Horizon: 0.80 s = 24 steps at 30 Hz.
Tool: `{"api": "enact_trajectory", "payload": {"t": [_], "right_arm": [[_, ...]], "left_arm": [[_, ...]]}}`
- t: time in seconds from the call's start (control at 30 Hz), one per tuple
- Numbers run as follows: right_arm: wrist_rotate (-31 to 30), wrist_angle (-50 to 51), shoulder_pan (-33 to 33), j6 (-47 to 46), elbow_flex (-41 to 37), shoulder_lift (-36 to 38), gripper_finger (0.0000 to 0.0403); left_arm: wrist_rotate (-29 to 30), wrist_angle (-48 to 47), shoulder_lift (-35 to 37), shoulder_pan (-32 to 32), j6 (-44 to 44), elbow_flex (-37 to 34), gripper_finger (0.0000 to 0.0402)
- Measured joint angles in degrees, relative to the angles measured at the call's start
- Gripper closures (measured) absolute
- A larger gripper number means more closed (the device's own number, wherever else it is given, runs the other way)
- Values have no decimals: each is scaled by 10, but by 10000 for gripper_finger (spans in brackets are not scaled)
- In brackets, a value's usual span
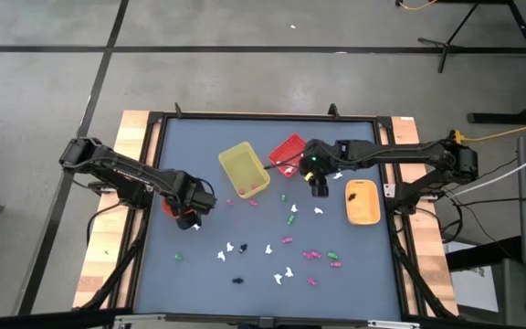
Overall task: Sort Halloween decoration
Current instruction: Put the white ghost toy into the red bin
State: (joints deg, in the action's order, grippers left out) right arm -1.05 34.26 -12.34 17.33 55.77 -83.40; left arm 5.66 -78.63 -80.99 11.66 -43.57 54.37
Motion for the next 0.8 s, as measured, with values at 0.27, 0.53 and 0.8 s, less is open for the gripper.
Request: {"api": "enact_trajectory", "payload": {"t": [0.27,0.53,0.8], "right_arm": [[132,46,2,-143,0,0,196],[156,44,81,-158,0,0,196],[11,44,170,-201,0,0,196]], "left_arm": [[-2,3,0,0,0,0,264],[-2,3,0,0,-13,0,264],[0,3,0,0,-14,0,264]]}}
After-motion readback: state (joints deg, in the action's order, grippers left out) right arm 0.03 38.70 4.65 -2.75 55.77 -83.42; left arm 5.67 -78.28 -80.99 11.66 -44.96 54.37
